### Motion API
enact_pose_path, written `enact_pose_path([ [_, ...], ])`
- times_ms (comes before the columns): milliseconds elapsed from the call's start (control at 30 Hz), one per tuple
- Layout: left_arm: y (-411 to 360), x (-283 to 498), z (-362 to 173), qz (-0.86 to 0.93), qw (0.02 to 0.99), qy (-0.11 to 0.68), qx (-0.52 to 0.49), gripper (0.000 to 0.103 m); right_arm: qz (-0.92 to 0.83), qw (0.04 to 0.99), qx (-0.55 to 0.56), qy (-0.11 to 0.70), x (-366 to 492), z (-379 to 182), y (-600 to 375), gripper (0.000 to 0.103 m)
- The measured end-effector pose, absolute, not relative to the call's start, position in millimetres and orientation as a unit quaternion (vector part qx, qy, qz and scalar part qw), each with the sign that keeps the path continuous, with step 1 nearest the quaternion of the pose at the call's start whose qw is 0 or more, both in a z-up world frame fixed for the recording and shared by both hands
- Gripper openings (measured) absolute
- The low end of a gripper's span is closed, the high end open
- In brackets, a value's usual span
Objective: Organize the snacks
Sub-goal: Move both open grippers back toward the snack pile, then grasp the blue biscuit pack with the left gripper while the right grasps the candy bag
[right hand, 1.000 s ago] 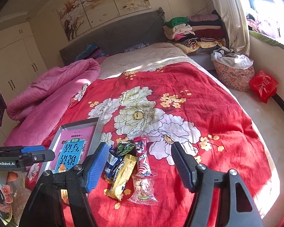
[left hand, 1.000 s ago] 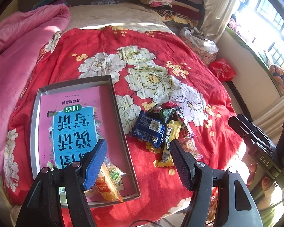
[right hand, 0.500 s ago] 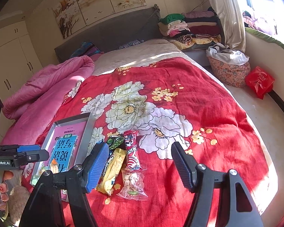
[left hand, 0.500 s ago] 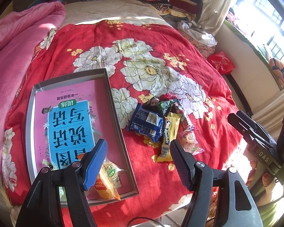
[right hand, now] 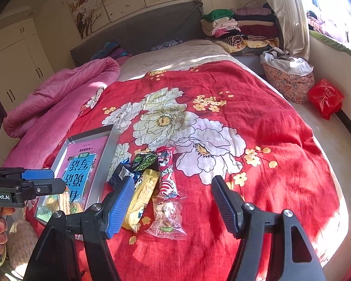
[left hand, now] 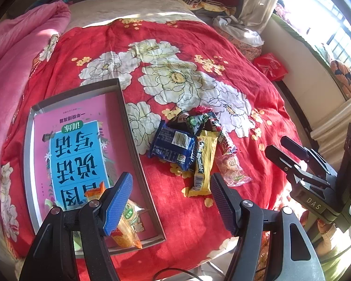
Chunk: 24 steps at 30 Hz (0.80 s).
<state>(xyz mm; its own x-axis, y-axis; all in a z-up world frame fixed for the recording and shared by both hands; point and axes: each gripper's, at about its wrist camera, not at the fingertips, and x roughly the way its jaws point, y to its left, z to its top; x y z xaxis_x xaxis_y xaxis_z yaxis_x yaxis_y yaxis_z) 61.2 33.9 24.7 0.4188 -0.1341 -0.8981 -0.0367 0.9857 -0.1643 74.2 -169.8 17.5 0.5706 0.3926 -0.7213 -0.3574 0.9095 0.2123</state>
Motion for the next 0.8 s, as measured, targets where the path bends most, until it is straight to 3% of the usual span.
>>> enact_pose_path([
  [800, 22.3, 99.0, -25.7, -0.026, 0.813, 0.579, -0.062, 0.071, 0.231, 0.849, -0.051, 0.473, 69.8, -46.3, -139.4, 0.068],
])
